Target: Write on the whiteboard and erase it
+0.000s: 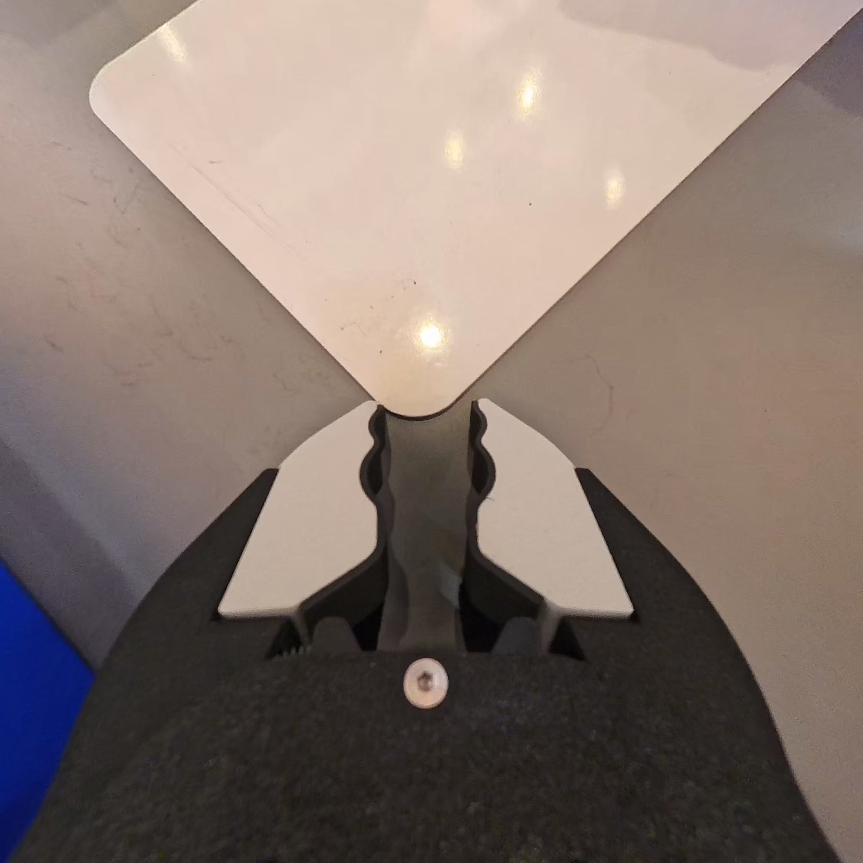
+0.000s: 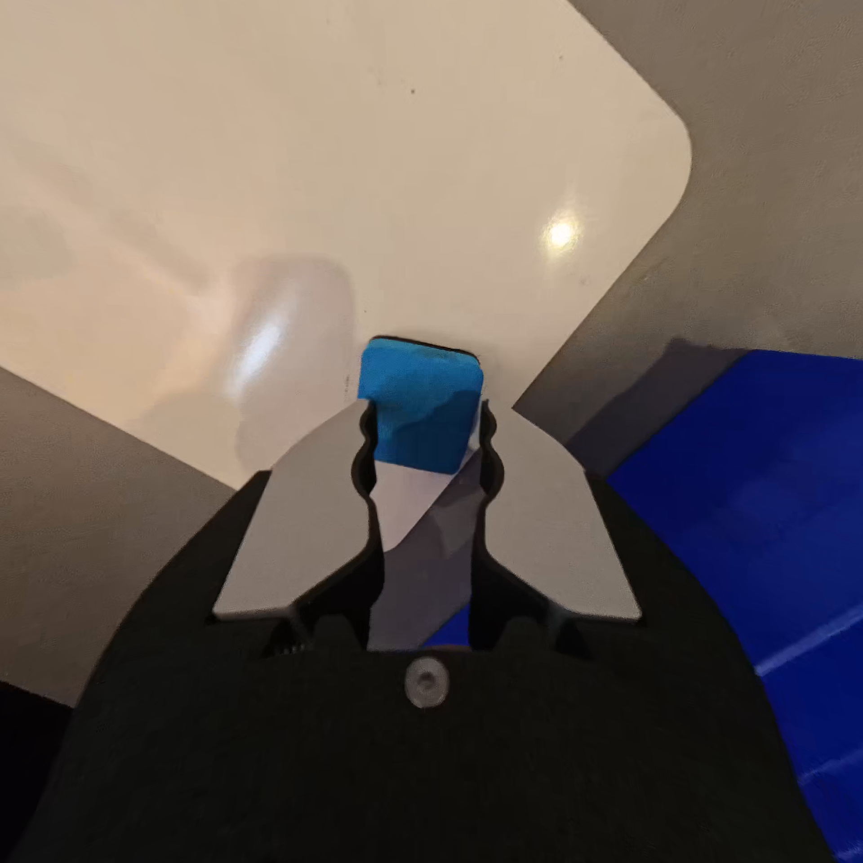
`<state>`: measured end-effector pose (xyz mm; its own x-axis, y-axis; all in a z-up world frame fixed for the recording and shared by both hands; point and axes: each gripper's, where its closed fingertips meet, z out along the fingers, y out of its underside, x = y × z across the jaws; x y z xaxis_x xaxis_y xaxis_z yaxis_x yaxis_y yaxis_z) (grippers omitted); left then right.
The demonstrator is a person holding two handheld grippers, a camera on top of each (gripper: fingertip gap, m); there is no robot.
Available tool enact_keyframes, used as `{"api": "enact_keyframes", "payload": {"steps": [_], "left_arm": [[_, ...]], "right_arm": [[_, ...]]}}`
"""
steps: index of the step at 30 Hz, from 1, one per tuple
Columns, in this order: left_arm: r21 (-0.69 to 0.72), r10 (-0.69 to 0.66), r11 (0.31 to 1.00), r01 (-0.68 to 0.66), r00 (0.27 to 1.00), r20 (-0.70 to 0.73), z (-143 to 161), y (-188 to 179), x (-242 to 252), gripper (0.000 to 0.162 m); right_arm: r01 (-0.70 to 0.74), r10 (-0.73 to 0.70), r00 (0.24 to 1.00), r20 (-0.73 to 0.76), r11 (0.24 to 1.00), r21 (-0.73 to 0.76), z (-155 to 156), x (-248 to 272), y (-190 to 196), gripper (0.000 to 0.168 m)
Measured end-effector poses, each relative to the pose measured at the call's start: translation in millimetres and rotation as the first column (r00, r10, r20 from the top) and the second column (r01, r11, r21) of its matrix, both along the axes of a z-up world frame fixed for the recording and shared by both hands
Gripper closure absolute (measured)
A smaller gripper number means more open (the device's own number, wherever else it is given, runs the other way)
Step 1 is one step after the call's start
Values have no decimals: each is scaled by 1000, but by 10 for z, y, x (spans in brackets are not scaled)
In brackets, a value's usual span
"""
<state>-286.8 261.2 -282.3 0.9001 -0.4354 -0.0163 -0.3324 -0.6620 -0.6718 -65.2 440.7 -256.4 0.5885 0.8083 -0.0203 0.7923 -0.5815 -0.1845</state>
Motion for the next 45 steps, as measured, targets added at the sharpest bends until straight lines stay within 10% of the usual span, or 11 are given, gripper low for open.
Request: {"api": "enact_keyframes", "payload": {"steps": [6, 15, 20, 38, 45], "left_arm": [[4, -2, 1000, 2, 1000, 2, 0, 1, 0, 128], [5, -10, 1000, 10, 1000, 4, 0, 2, 0, 128], [8, -8, 1000, 8, 1000, 6, -1, 3, 1, 128], [10, -10, 1000, 10, 1000, 6, 0, 7, 2, 128], [10, -10, 1000, 10, 1000, 2, 0, 3, 9, 129]], "right_arm": [[-15, 12, 999, 50, 998, 58, 4, -33, 94, 168], [-19, 19, 1000, 2, 1000, -12, -54, -67, -36, 106], [-31, 31, 1000, 2, 999, 36, 60, -126, 6, 145], [52, -59, 997, 55, 991, 126, 276, 152, 325, 113], [127, -148, 958, 246, 987, 99, -110, 296, 402, 119]]}}
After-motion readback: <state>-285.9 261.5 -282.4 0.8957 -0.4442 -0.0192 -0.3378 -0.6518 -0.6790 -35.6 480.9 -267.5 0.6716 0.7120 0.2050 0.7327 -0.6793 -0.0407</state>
